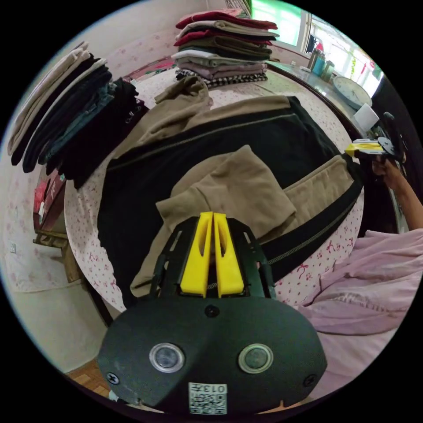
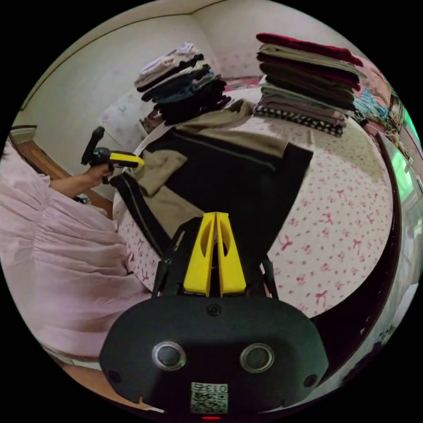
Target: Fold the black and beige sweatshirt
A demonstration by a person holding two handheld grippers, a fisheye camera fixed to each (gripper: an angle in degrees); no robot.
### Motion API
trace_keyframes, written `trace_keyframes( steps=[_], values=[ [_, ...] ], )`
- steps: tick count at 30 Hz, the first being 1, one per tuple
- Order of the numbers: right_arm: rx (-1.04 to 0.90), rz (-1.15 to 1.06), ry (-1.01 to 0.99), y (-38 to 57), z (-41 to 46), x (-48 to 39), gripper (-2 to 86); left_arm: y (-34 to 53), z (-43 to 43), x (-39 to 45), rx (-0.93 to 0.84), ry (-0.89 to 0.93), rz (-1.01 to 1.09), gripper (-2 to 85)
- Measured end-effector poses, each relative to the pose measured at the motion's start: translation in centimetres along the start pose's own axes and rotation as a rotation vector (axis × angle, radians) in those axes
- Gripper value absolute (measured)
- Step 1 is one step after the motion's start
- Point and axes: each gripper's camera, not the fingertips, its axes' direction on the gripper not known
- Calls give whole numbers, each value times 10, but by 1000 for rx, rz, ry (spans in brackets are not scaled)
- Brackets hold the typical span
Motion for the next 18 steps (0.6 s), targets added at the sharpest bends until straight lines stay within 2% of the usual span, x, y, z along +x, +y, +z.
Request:
trace_keyframes(
  steps=[2,3,5,6,7,8,10,13,16,18],
  values=[
    [-87,30,36,8,25,-12,2,8,16,2,-39,-15,5,-3],
    [-197,47,117,12,43,-15,1,9,17,1,-29,-16,2,-3],
    [-195,17,184,10,45,-26,2,11,14,-12,-20,48,-45,-3],
    [-255,43,309,2,47,-32,3,12,11,-16,-16,60,-57,-3],
    [-237,31,409,-4,41,-42,5,17,1,-21,15,55,-67,-3],
    [-188,23,428,-7,35,-49,7,26,-11,-23,42,19,-58,-3],
    [-49,11,386,-15,19,-66,14,44,-24,-29,49,-34,-44,-3],
    [48,-118,175,-42,26,-115,59,90,-42,-49,57,-74,-87,-3],
    [74,-210,83,-62,53,-156,84,138,-50,-68,48,-96,-148,-3],
    [-7,-338,14,-87,92,-200,96,157,-48,-75,31,-120,-166,-3]
  ],
)
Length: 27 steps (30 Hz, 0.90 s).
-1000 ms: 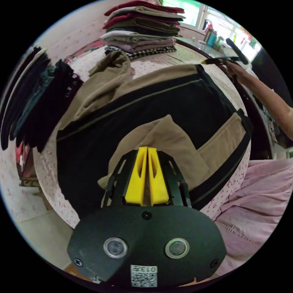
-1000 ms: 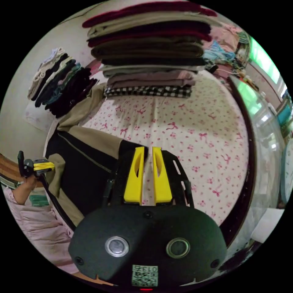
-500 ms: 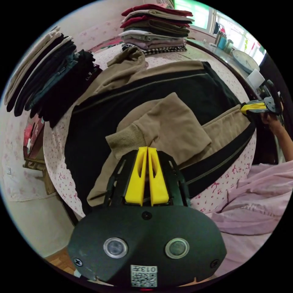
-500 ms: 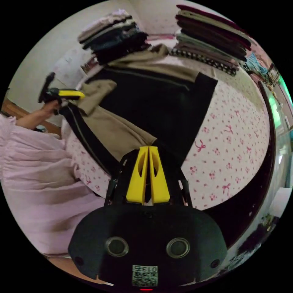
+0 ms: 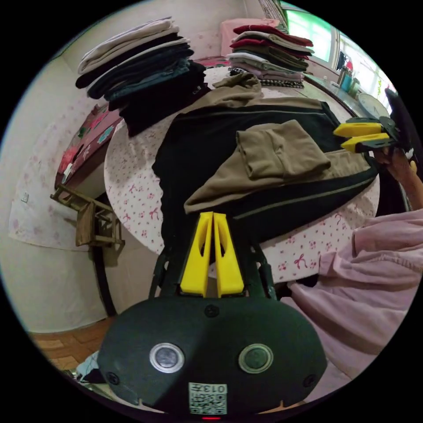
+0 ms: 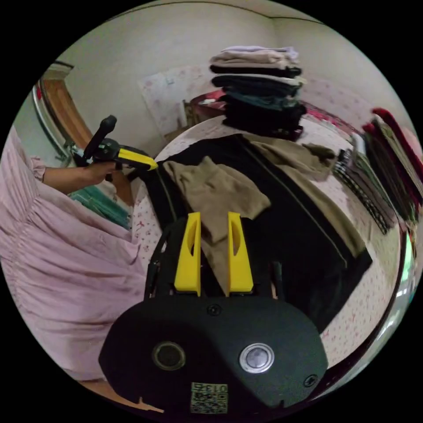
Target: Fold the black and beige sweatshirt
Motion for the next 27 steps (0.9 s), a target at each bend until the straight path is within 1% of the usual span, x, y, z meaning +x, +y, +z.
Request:
trace_keyframes(
  steps=[2,5,8,9,10,11,13,14,16,17,18,19,20,21,22,23,24,25,27],
  values=[
    [-35,-68,-20,-25,27,-20,107,10,4,-9,-1,11,10,-3],
    [-134,-143,13,-57,73,-40,120,10,17,-13,-9,1,32,-3],
    [-304,-199,27,-71,120,-42,87,7,35,-17,-60,20,38,-4],
    [-331,-195,37,-73,124,-37,53,8,37,-18,-62,28,32,-4],
    [-341,-179,27,-75,122,-32,48,10,38,-22,-49,48,16,-4],
    [-335,-124,-5,-78,108,-17,40,13,37,-27,-37,74,-4,-4],
    [-136,62,-48,-69,53,29,34,18,37,-35,-17,118,-40,-4],
    [-82,113,-61,-63,36,44,34,20,37,-39,-5,144,-61,-4],
    [197,363,-76,-15,-29,107,31,22,36,-43,4,169,-79,-3],
    [270,441,-81,3,-42,123,31,22,35,-43,5,172,-77,-3],
    [394,607,-95,42,-63,155,31,22,35,-42,5,170,-73,-3],
    [448,752,-85,82,-74,182,31,21,33,-40,3,165,-65,-3],
    [450,815,-69,100,-76,192,31,20,32,-37,5,160,-52,-3],
    [403,921,-58,134,-74,210,33,19,31,-36,0,157,-46,-3],
    [363,963,-81,148,-69,217,34,17,30,-33,-10,148,-33,-3],
    [260,1033,-123,174,-58,226,38,15,28,-29,-22,140,-22,-2],
    [164,1070,-125,193,-47,226,45,14,27,-28,-27,137,-20,-2],
    [117,1070,-125,209,-42,223,53,14,25,-26,-40,135,-23,-1],
    [111,1077,-114,229,-46,217,71,15,18,-25,-54,124,-51,0]
  ],
)
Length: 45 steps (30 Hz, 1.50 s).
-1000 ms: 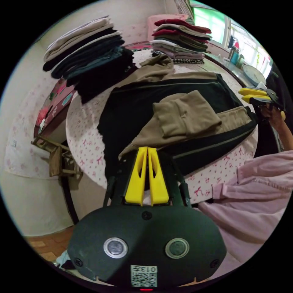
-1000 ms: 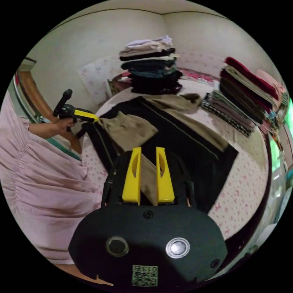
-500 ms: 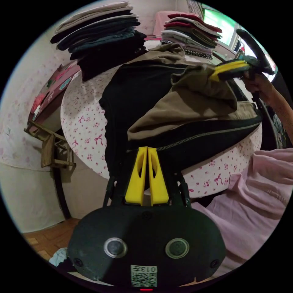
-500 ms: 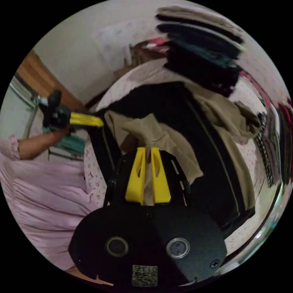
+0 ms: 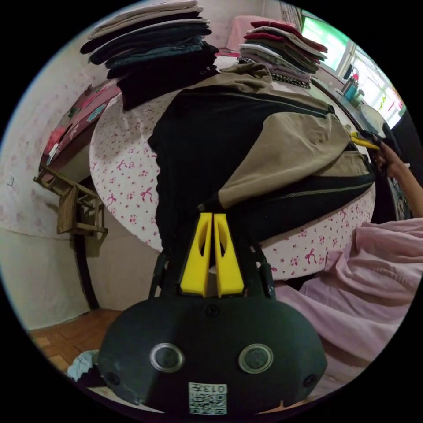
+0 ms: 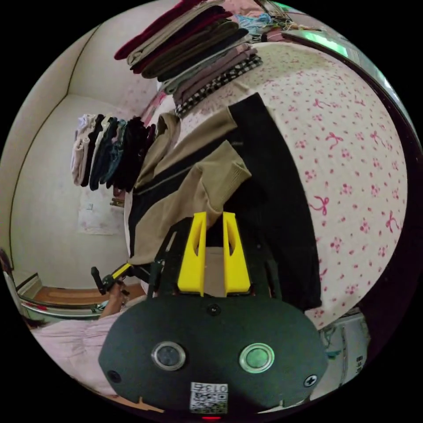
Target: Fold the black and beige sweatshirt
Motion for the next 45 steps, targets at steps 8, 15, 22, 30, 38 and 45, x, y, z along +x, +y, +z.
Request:
trace_keyframes(
  steps=[8,15,22,30,38,45],
  values=[
    [184,-30,96,6,-57,31,111,-9,-50,80,170,-145,204,75],
    [-6,-115,143,-38,-27,15,40,-63,1,147,-24,-161,456,31],
    [218,-502,-171,1,-135,-50,27,-64,-62,128,58,-182,380,5],
    [84,-70,-33,114,-95,56,27,-27,-33,154,53,-160,455,3],
    [66,-185,138,132,-85,22,28,-24,1,178,-50,-256,469,4],
    [-1,-153,231,148,-101,5,24,5,-29,115,-4,-170,173,3]
  ],
)
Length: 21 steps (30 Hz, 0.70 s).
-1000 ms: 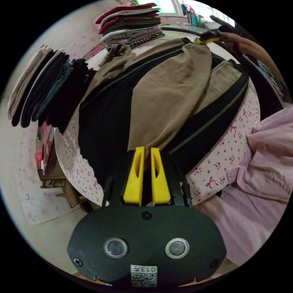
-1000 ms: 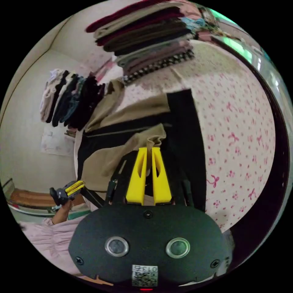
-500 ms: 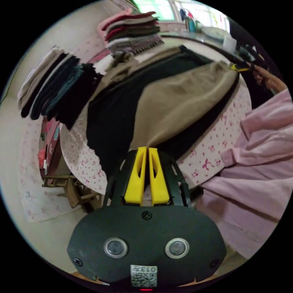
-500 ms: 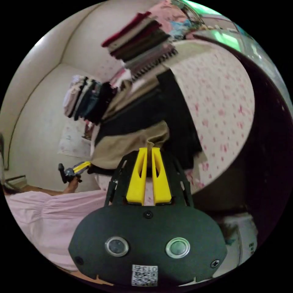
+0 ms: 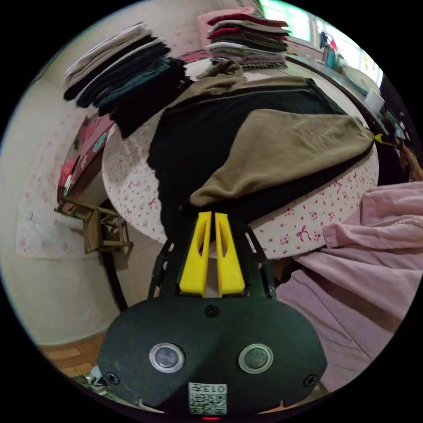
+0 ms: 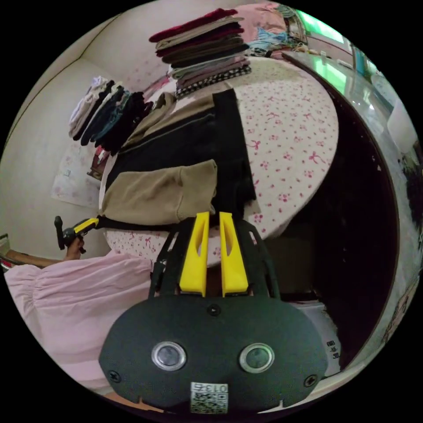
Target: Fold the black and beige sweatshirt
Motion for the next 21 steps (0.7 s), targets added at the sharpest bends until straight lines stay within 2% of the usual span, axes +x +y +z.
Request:
trace_keyframes(
  steps=[2,6,10,12,13,16,19,21],
  values=[
    [67,-16,31,3,-17,-7,20,9,-11,-20,38,-19,-63,2],
    [174,-196,77,-16,-31,-64,11,-19,-12,-11,88,-12,11,1],
    [68,-389,74,-38,12,-126,5,-70,26,24,62,-6,143,-2],
    [-81,-418,177,-48,56,-149,2,-83,54,27,-3,-42,168,-2],
    [-150,-423,217,-52,73,-152,1,-83,55,18,54,-38,149,-2],
    [-142,-347,142,-61,65,-152,1,-81,58,-32,13,121,-9,-3],
    [-16,-372,179,-62,35,-178,2,-50,41,-72,85,136,-119,-3],
    [49,-404,140,-64,26,-201,2,-35,35,-80,109,140,-114,-3]
  ],
)
